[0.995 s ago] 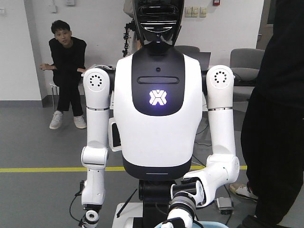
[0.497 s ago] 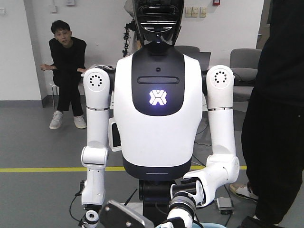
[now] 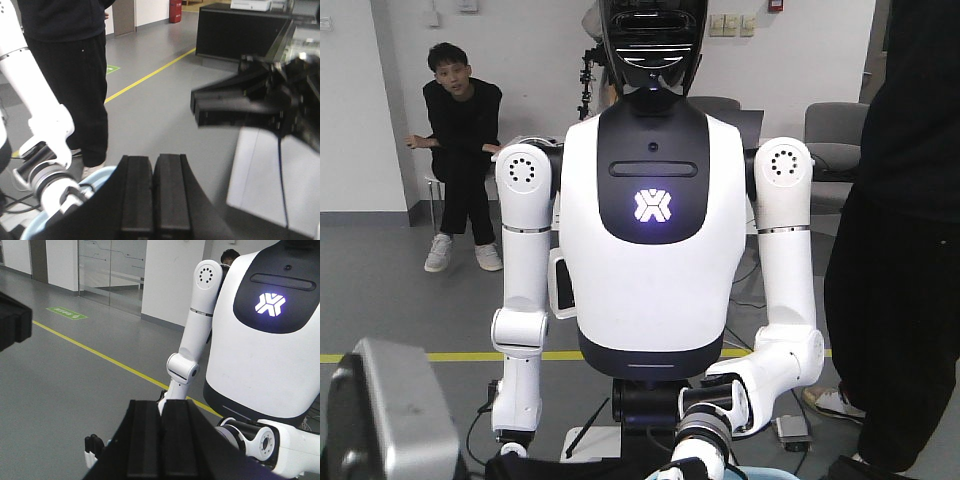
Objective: Pick snacks and fruit into basket
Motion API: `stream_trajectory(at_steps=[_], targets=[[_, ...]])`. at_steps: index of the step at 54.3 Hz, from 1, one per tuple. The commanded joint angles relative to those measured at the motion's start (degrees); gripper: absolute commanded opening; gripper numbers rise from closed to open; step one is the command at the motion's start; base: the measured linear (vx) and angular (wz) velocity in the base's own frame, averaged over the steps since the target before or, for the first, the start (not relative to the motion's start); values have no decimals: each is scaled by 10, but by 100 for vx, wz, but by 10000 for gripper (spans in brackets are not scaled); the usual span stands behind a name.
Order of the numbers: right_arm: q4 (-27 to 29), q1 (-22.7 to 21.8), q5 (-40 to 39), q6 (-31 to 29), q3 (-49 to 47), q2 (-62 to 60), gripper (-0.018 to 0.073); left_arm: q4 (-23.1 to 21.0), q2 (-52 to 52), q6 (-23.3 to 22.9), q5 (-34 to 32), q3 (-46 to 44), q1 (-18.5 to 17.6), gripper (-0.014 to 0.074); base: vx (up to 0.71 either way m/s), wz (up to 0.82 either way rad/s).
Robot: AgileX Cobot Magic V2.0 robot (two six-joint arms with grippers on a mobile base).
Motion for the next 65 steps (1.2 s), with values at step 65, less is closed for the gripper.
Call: stream_trajectory(at_steps=[65], targets=[[-8, -3, -22, -5, -17, -2, -8, 478, -180, -434, -380, 454, -2, 0, 0, 0]])
